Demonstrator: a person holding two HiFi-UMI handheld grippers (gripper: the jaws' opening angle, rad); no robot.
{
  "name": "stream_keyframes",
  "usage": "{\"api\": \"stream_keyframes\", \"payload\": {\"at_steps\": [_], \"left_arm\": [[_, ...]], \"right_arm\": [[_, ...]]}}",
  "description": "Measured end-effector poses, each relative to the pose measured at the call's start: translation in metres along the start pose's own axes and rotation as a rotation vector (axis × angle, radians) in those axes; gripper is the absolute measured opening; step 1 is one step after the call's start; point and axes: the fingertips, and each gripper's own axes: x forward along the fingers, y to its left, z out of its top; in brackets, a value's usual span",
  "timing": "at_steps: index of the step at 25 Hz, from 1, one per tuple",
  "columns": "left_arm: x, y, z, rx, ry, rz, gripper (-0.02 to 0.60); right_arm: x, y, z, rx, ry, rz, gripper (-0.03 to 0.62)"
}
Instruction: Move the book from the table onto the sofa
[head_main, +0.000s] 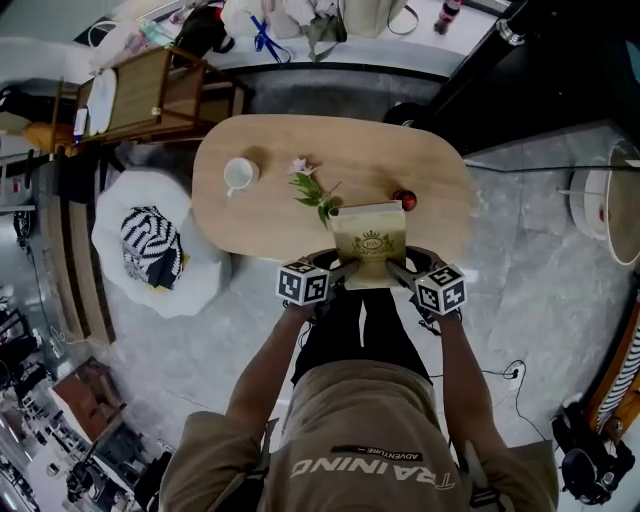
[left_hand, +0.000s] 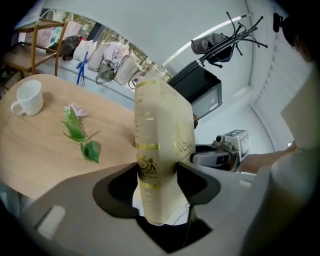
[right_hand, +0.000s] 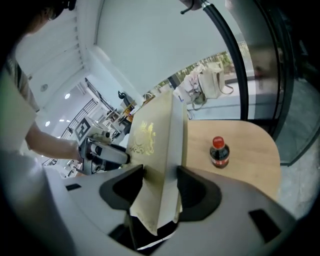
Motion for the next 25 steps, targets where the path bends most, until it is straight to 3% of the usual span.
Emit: {"api": "stream_keyframes", "payload": {"at_steps": [6,12,25], "left_arm": [[-0.044,-0.037,0.041,0.119,-0.102,0.041,0.247],[-0.089,-0.082,0.078,0.22,-0.172,0.029,0.247],[-0.16,-0.158,0.139,0.433,-0.355,0.031,0.247]], "right_arm": [[-0.031,0.033,0.047,-0.055,-0.096,-0.001,0.215],[-0.073,0.069,0.09,-0.055,-0.227,-0.015,0.215],[-0.142,0.128,0.171,-0.268,-0.371,-0.057,0.215]]}}
